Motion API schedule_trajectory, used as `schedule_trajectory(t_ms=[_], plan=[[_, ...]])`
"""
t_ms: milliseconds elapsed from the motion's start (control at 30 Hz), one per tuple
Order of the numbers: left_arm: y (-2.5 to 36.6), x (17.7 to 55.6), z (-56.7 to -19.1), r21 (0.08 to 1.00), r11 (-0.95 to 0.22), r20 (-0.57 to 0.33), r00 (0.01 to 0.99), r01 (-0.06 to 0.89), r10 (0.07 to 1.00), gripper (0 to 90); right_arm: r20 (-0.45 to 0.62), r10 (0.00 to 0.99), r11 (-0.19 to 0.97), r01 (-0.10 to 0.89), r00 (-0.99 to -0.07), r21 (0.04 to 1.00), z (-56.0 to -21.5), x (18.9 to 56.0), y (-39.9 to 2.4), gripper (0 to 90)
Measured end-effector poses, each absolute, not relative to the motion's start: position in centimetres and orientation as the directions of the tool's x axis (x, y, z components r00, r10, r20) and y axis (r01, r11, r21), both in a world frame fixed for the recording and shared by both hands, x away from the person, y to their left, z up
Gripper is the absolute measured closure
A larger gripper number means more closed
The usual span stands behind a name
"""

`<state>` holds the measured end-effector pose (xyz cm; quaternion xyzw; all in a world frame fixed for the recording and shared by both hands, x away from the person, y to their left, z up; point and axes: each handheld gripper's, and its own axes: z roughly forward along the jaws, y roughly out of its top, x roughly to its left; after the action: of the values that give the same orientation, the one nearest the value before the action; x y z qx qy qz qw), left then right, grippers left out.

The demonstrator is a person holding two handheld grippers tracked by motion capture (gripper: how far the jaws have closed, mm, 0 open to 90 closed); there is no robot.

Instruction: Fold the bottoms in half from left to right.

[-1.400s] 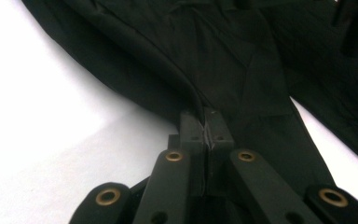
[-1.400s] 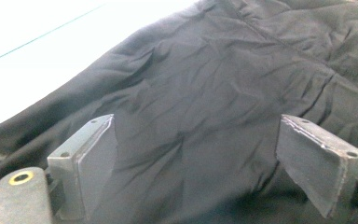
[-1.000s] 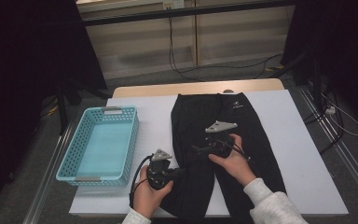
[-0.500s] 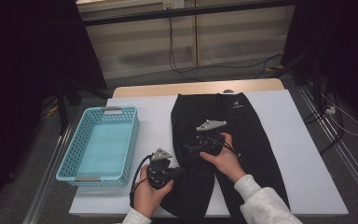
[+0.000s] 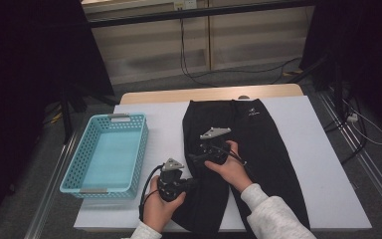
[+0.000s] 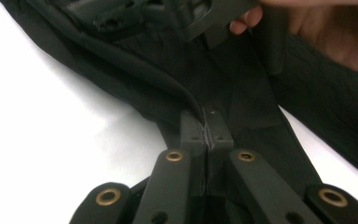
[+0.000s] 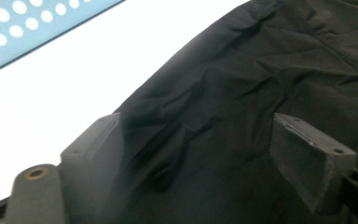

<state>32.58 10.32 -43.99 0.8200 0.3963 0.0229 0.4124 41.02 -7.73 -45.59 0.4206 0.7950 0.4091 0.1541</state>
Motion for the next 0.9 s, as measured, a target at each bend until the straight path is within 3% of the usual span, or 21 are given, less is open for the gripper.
schedule_trajectory(t_ms=[67, 400, 500, 667, 733, 833, 900], plan=[[10.4, 32.6, -44.0, 0.694, -0.347, -0.287, 0.685, 0.631, 0.670, 88.8, 0.089, 0.788, 0.326, 0.535, -0.609, 0.780, -45.7, 41.0, -7.4, 22.8], [10.3, 32.6, -44.0, 0.695, -0.355, -0.282, 0.691, 0.625, 0.666, 88.9, 0.107, 0.774, 0.315, 0.526, -0.625, 0.790, -44.8, 41.1, -6.3, 24.5], [10.1, 32.6, -44.0, 0.699, -0.351, -0.282, 0.691, 0.623, 0.665, 89.0, 0.133, 0.758, 0.314, 0.535, -0.639, 0.784, -44.9, 41.2, -5.7, 29.7], [9.8, 32.8, -43.8, 0.706, -0.348, -0.290, 0.699, 0.617, 0.653, 89.1, 0.118, 0.763, 0.342, 0.552, -0.636, 0.761, -45.4, 41.8, -5.4, 51.8], [9.6, 32.8, -43.6, 0.714, -0.333, -0.296, 0.697, 0.615, 0.653, 89.0, 0.116, 0.763, 0.347, 0.554, -0.636, 0.757, -45.5, 42.0, -5.6, 66.5], [9.5, 32.9, -43.5, 0.721, -0.327, -0.297, 0.699, 0.611, 0.650, 89.1, 0.103, 0.771, 0.354, 0.557, -0.629, 0.751, -45.3, 42.2, -6.2, 81.4], [9.5, 32.9, -43.5, 0.721, -0.330, -0.301, 0.704, 0.609, 0.643, 89.2, 0.126, 0.783, 0.319, 0.567, -0.610, 0.760, -44.9, 42.4, -7.4, 89.0]])
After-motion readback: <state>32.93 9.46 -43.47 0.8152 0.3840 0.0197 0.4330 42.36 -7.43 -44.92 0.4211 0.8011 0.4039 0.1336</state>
